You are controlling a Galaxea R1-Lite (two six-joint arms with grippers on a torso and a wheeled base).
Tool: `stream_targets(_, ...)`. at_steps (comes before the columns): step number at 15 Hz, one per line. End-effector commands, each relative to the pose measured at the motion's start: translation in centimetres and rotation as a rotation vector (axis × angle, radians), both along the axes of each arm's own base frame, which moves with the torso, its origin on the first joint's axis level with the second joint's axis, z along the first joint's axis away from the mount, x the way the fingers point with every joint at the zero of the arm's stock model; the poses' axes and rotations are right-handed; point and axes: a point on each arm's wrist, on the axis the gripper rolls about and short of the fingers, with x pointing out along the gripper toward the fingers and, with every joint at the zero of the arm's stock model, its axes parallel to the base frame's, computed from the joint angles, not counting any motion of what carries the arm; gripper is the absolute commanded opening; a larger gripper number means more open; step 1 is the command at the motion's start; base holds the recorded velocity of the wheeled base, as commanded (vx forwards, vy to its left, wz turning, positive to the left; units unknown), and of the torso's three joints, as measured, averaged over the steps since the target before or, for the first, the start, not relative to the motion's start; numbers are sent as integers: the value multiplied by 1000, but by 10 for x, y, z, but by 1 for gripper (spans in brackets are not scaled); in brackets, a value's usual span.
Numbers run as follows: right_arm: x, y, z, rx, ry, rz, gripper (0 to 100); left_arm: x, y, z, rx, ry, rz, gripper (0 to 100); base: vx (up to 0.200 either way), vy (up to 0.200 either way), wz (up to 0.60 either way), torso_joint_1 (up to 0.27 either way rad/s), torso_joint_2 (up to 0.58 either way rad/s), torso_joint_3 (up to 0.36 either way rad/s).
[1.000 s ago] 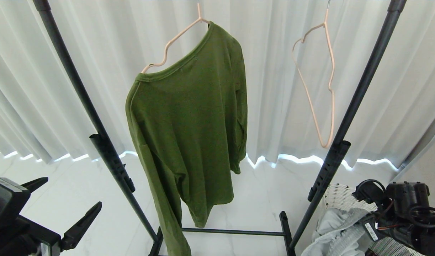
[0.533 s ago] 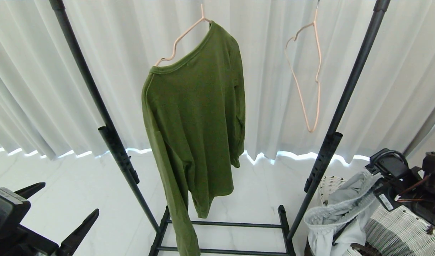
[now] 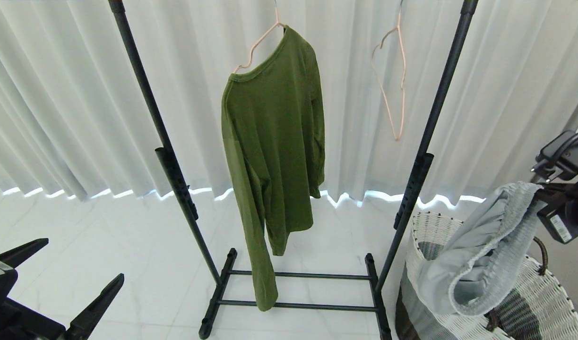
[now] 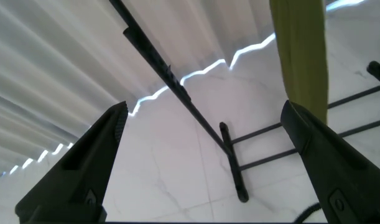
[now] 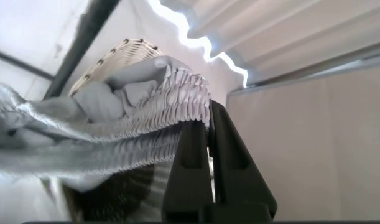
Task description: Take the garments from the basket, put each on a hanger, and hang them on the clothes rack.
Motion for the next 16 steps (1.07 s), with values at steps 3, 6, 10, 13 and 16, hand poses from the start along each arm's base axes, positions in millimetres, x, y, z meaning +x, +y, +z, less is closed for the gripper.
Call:
stream_targets(3,-16,9,32,34,-104,76,0,-1,-2,1,-5,-7,-47,100,0,0,0,0,0,0)
stream_targets(6,-19,16,34,32,-93,118,0,0,-2,2,-5,-6,-44,100,0,0,0,0,0,0)
stream_targets(10,-15,24,36,32,-88,153,0,10,-4,14,-15,-23,-40,100,0,100,0,2,2,2)
stream_targets(13,-10,30,39,34,-91,168,0,22,-6,21,-37,-8,-38,100,0,200,0,7,4,2)
stream_targets(16,-8,33,42,36,-94,179,0,28,-9,26,-43,-7,-55,100,0,67,0,1,1,1)
